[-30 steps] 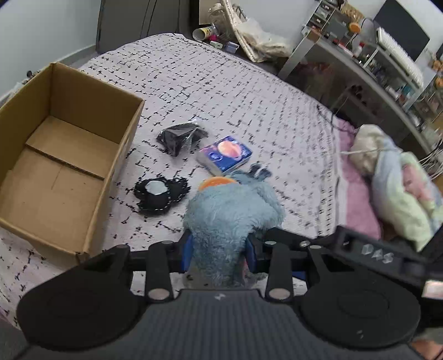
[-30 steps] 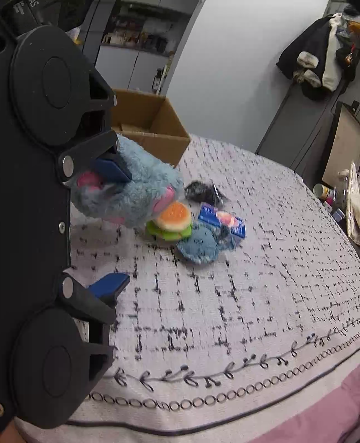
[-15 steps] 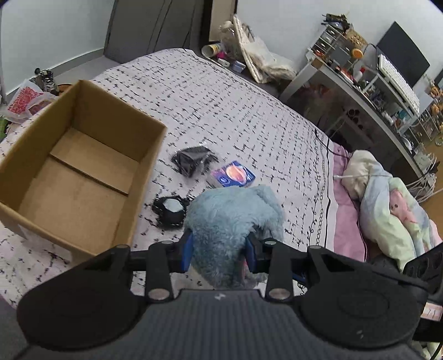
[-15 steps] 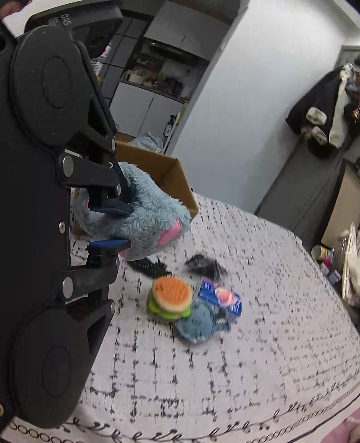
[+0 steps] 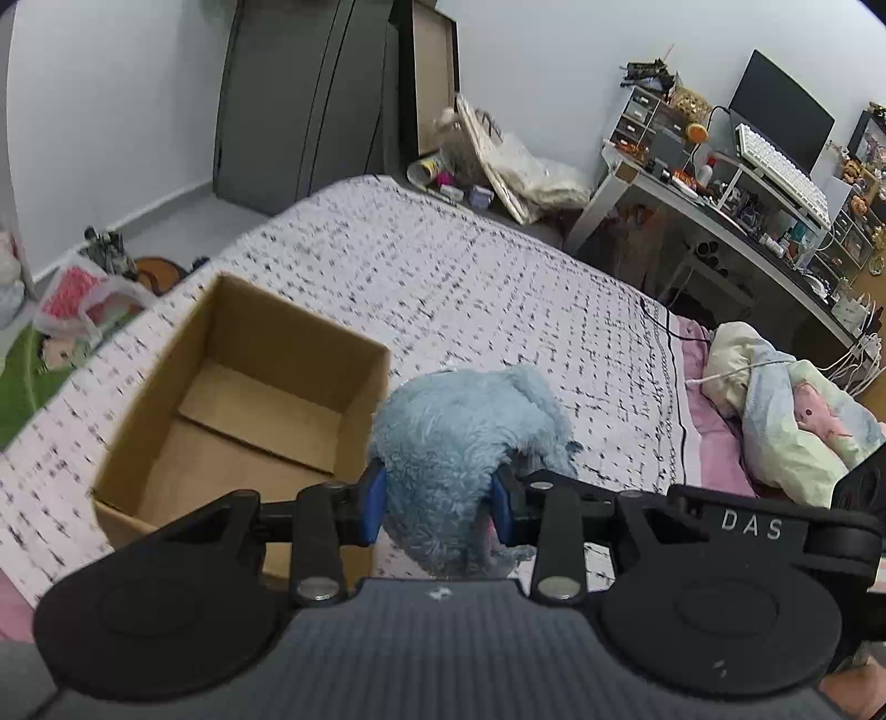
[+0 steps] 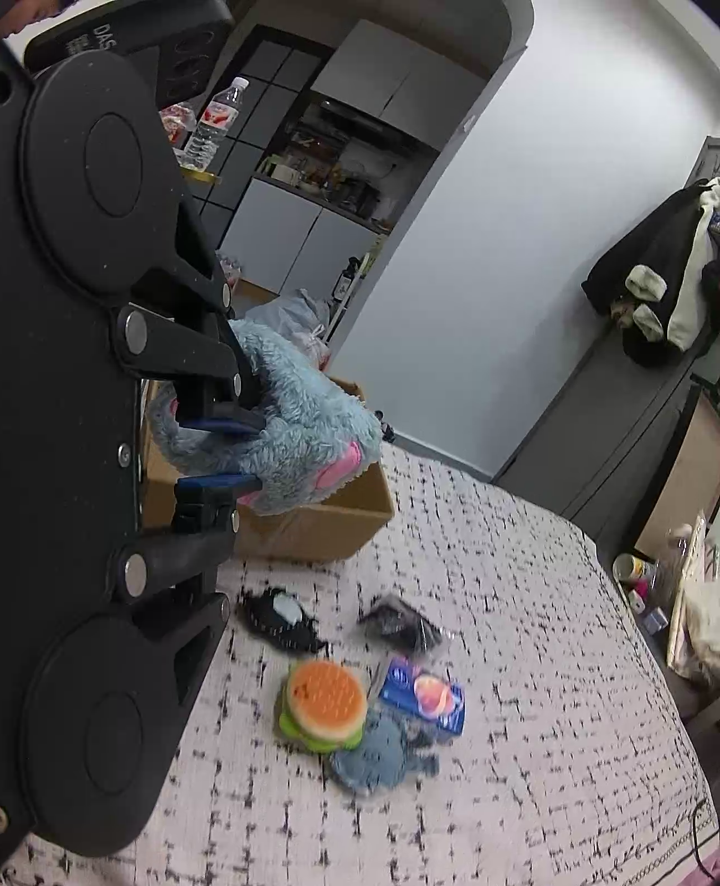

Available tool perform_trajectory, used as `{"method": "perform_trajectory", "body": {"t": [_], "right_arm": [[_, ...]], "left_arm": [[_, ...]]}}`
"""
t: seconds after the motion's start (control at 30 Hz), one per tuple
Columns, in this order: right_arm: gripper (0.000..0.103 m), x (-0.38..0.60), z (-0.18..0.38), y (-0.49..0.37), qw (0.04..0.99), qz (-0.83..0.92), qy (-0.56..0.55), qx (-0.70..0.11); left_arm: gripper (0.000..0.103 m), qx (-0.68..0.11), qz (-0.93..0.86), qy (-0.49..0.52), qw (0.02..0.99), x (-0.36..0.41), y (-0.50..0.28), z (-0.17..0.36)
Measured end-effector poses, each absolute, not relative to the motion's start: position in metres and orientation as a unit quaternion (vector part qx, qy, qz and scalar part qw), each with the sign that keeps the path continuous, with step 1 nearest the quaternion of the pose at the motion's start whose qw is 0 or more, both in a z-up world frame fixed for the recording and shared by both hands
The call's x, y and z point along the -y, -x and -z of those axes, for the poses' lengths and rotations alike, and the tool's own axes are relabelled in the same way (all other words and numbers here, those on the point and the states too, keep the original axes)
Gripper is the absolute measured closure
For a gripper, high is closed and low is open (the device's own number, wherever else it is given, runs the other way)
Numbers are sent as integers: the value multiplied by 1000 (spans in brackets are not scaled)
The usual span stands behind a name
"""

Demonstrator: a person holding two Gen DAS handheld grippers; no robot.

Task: Organize soft objects
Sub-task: 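Lift the light-blue plush with the left tool and carry it over the box, then open the left tool to drop the plush into the box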

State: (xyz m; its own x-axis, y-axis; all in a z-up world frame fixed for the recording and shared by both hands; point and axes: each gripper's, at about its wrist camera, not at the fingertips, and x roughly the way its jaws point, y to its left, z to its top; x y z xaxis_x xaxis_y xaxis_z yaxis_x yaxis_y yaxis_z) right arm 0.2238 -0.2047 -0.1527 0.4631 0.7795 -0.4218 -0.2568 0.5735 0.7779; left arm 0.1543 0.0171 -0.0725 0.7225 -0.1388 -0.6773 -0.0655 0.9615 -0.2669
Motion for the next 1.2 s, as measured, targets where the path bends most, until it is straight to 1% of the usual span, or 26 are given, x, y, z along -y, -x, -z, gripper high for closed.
{"method": "perform_trajectory", "body": {"t": [0.33, 0.47, 0.97, 1.2], "right_arm": [[90, 164, 152, -223, 794, -334, -311, -402], [91, 152, 155, -224, 788, -333, -313, -412], [91, 96, 169, -239, 767, -328, -309, -457], [91, 74, 173, -250, 750, -312, -321, -488]], "left_arm": [[66, -359, -4, 124, 925, -48, -151, 77], [66, -370, -17, 136, 919, -64, -154, 85], [67, -401, -59, 153, 901, -114, -163, 105], [67, -423, -84, 162, 888, -134, -171, 123]]}}
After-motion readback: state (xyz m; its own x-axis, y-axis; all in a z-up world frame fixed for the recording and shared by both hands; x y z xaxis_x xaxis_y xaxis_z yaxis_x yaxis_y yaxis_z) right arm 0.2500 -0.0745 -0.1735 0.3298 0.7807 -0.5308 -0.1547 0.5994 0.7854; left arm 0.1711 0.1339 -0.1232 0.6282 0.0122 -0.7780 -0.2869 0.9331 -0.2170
